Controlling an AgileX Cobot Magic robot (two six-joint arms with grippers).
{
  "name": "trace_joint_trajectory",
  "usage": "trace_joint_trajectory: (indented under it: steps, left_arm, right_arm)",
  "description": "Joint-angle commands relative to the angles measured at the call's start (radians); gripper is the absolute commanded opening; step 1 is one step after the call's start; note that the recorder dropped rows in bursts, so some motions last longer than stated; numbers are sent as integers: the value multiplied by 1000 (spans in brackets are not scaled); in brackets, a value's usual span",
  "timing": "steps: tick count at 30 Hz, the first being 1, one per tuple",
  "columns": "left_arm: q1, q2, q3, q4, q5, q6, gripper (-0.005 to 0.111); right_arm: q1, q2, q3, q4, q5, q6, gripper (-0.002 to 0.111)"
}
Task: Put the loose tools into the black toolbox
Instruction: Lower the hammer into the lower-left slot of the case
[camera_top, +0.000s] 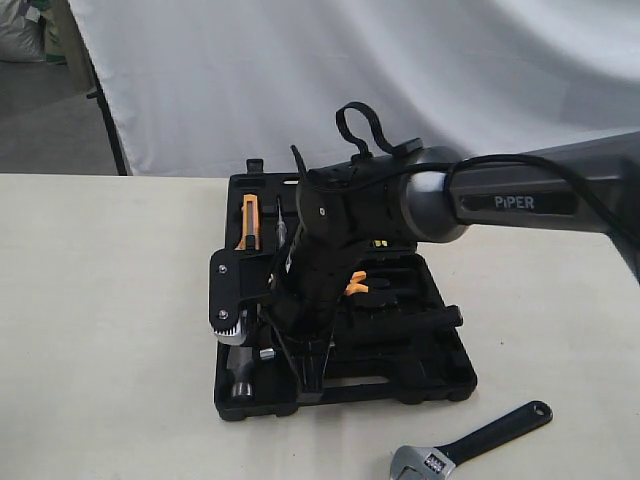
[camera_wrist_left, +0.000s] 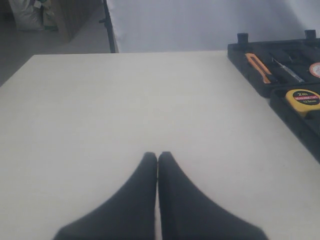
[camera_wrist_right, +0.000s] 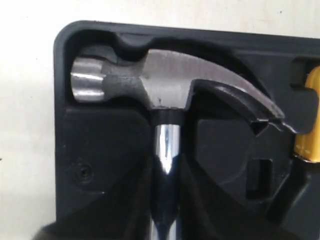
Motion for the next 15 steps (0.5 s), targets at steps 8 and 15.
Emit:
trace_joint_trajectory:
  steps: [8, 15]
  left_arm:
    - [25, -3, -3, 4, -7, -5, 1]
    - [25, -3, -3, 4, -7, -5, 1]
  right_arm:
    - [2, -42, -11, 0, -21, 7, 64]
    - [2, -70, -13, -2, -96, 77, -1]
